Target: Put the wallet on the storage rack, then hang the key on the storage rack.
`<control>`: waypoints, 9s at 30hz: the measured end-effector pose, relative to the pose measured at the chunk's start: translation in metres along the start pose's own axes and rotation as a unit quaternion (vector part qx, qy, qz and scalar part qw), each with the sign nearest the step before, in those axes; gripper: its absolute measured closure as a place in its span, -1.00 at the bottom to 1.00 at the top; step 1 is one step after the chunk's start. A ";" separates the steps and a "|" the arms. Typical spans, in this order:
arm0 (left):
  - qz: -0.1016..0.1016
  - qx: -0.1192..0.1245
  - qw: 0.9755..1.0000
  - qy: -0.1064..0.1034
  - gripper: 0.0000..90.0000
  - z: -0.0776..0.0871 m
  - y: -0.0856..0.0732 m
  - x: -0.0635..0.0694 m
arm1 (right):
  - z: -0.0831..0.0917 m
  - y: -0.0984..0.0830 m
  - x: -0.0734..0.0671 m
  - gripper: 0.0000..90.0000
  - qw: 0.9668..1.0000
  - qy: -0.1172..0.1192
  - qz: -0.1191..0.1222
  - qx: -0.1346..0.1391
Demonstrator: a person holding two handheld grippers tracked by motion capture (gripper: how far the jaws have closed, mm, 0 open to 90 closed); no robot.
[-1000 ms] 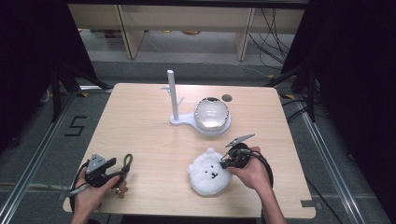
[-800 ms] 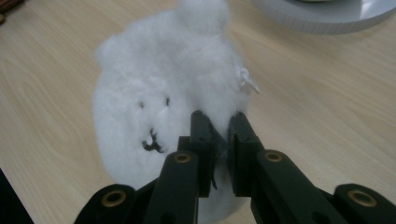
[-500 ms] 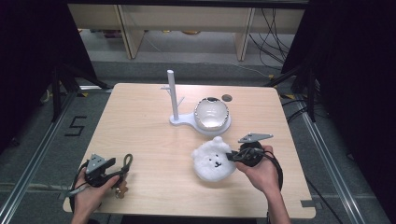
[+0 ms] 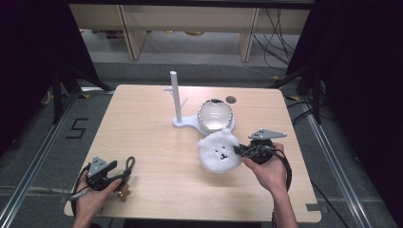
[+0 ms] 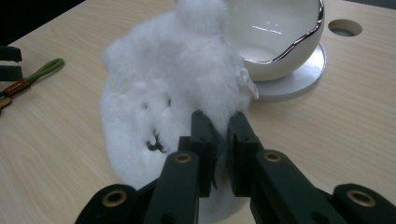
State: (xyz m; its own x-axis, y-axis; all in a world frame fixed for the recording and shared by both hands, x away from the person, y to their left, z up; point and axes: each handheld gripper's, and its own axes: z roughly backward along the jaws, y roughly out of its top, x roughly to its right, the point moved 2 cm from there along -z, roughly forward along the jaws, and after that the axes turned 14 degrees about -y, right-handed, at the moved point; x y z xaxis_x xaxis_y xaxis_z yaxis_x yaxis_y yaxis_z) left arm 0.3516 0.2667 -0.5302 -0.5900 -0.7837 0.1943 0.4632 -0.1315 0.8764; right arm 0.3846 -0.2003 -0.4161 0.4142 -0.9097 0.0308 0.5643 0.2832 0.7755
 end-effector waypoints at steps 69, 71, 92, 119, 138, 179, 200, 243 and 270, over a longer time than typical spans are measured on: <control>0.009 -0.001 1.000 0.001 -0.28 -0.001 -0.004 0.001 | -0.063 0.088 0.028 0.85 0.989 -0.107 -0.034 0.092; 0.001 -0.001 1.000 -0.003 -0.28 -0.002 -0.003 0.000 | -0.066 0.087 0.027 0.85 0.989 -0.110 -0.047 0.086; -0.002 0.000 1.000 -0.005 -0.28 -0.001 -0.004 0.000 | -0.103 0.082 0.013 0.83 0.983 -0.177 0.023 0.041; -0.005 0.000 1.000 -0.009 -0.28 -0.003 -0.003 0.001 | -0.110 0.082 0.019 0.60 0.983 -0.177 0.030 0.029; -0.002 0.003 1.000 -0.007 -0.28 -0.002 -0.003 0.001 | -0.104 0.083 0.016 0.22 0.987 -0.158 -0.026 0.033; 0.001 0.004 1.000 -0.007 -0.29 -0.003 -0.001 0.004 | -0.049 0.029 0.026 0.05 0.991 -0.110 -0.062 0.052; -0.012 -0.005 1.000 -0.018 -0.28 -0.012 0.009 0.007 | -0.033 -0.051 0.037 0.04 0.989 -0.094 -0.111 0.016; 0.122 -0.283 0.951 0.018 -0.15 0.000 0.045 -0.007 | -0.025 -0.065 0.046 -0.01 0.988 -0.081 -0.129 -0.006; 0.073 -0.383 0.921 0.011 0.17 -0.020 0.041 0.008 | -0.022 -0.063 0.046 -0.03 0.988 -0.082 -0.131 0.005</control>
State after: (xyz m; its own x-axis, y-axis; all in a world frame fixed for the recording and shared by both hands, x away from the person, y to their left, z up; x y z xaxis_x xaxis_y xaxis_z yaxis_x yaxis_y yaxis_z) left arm 0.3796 0.2431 -0.5018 -0.4743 -0.8381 0.2695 0.8725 -0.4066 0.2709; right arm 0.3836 -0.2530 -0.4780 0.1337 -0.9885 -0.0706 0.6296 0.0297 0.7764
